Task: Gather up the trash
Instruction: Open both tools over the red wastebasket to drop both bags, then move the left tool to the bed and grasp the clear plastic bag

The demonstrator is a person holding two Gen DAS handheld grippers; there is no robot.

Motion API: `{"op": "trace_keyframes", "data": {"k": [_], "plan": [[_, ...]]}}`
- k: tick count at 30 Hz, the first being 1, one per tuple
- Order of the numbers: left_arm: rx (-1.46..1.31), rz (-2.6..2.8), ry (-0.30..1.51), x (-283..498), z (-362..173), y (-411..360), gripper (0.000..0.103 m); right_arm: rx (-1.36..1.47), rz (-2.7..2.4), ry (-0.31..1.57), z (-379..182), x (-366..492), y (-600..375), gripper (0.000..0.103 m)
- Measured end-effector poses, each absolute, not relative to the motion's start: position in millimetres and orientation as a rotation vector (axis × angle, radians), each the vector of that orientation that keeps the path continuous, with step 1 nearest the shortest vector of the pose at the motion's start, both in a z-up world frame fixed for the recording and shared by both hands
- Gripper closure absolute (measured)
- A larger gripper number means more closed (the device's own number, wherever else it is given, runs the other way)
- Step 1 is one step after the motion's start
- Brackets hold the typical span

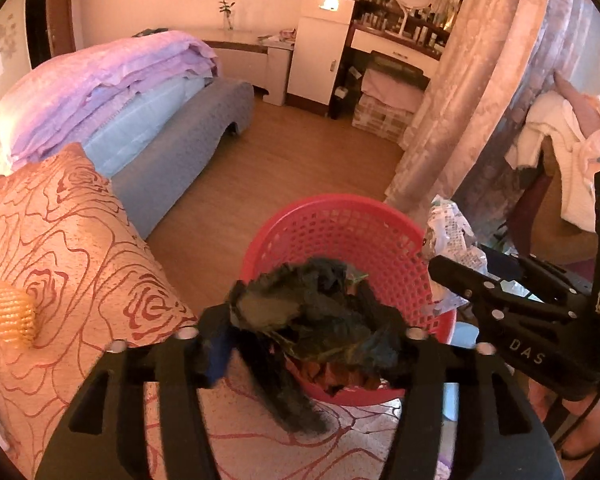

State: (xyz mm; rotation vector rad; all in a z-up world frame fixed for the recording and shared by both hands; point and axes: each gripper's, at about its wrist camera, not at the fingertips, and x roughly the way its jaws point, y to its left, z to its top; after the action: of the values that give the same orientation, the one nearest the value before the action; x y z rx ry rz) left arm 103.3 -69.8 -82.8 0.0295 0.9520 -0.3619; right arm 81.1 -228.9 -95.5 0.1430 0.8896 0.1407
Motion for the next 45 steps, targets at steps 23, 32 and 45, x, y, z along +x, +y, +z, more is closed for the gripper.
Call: {"op": "trace_keyframes", "data": {"k": [23,32,45], "plan": [[-0.005,-0.243,0.857,71,-53,-29,0.03,0.143,0.145,0.825,-78,66,-218,0.041],[-0.013,-0.132,0.816,41,-38,8,0.029,0.101,0.242,0.783,-59,46,-180,0.04],[-0.104,0.05,0.763,-3,-8,108,0.026,0.041,0.36,0.744,-38,25,-121,0.036]]}}
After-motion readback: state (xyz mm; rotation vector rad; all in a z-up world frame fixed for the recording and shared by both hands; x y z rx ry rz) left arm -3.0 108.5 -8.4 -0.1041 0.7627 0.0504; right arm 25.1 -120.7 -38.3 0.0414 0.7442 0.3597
